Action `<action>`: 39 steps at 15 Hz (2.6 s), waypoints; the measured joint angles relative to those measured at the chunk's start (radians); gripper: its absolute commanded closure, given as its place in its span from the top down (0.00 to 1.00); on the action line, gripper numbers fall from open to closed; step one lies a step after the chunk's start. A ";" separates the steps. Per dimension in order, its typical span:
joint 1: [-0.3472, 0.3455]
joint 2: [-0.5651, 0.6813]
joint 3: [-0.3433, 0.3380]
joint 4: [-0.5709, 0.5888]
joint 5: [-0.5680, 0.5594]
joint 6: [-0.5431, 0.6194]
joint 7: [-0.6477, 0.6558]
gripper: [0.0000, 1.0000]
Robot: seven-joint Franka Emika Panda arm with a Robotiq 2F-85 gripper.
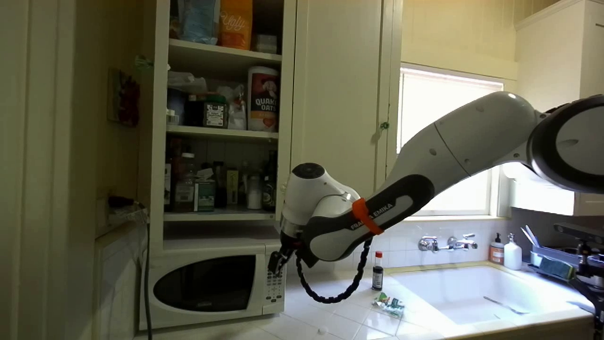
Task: Open the door of the microwave, then remove the blue bowl from the microwave
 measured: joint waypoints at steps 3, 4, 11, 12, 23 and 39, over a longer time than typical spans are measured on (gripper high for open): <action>0.033 0.063 -0.009 0.076 -0.008 -0.001 0.000 1.00; 0.039 0.084 -0.014 0.095 -0.008 -0.001 0.000 1.00; 0.104 0.243 -0.071 0.249 -0.032 -0.051 0.004 1.00; 0.106 0.245 -0.072 0.253 -0.030 -0.051 0.004 1.00; 0.264 0.425 -0.254 0.471 -0.097 -0.009 0.594 1.00; 0.314 0.616 -0.343 0.743 -0.118 -0.334 0.980 1.00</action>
